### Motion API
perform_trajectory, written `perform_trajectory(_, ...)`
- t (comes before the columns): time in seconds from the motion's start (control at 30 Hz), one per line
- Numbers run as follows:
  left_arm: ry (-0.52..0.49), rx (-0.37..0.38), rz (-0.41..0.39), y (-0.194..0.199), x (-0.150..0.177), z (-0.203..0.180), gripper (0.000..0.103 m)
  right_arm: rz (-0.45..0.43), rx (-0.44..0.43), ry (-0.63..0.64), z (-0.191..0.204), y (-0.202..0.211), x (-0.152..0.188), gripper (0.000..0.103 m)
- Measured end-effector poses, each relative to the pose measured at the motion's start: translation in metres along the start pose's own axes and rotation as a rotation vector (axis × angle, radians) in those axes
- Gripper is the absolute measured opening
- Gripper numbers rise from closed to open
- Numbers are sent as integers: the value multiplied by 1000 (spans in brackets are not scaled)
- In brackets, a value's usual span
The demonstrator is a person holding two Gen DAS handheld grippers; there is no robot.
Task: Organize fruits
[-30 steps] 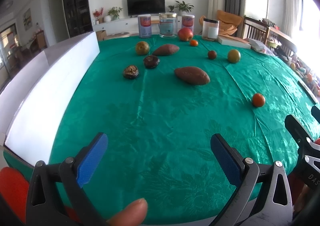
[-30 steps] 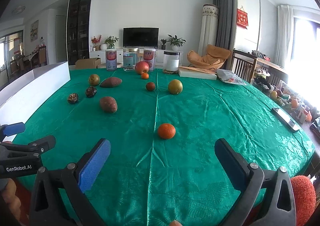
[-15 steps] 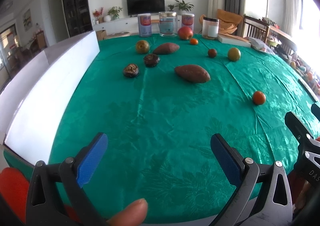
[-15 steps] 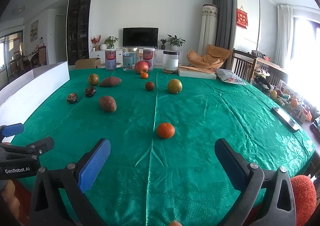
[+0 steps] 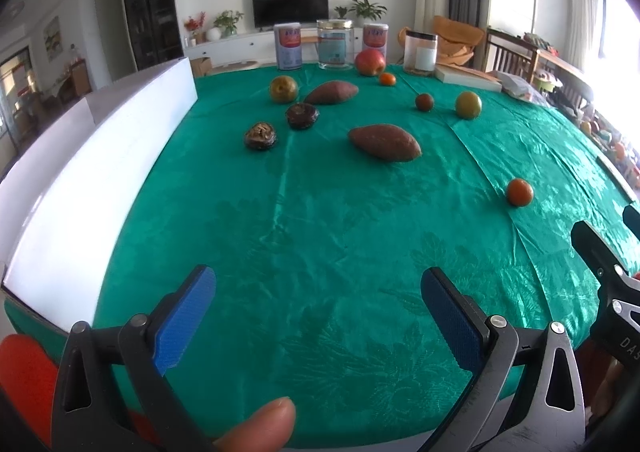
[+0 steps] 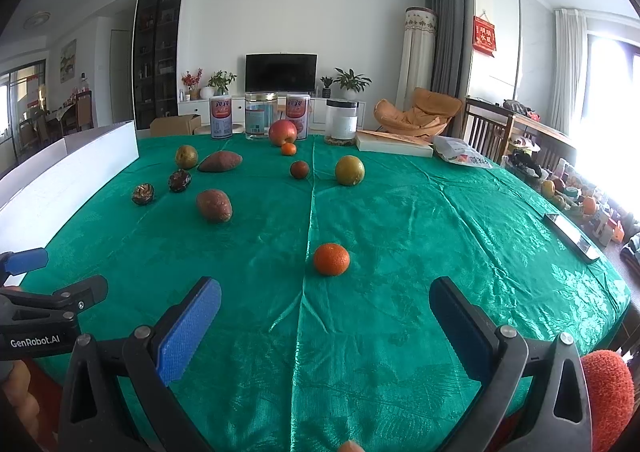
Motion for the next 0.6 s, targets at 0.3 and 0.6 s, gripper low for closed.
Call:
perform_trajectory(0.3,60,-15,99,-28,13,19,103,12,-5,-7,-2,-4,2,103)
perform_trajectory(0.6,19,-17,167,-41,30,14,103,68,-3,-45,-15,-20,16,103)
Point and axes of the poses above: each gripper's, at about its wrist camera, not at the fingertips, and y roughly against the way its jaws point, z to its left, x to its underside, the point moved 3 cm from there along -y, roughly the way its jaws point, and after that the axes turned 13 degrees about -z, right-handed, at the moved point
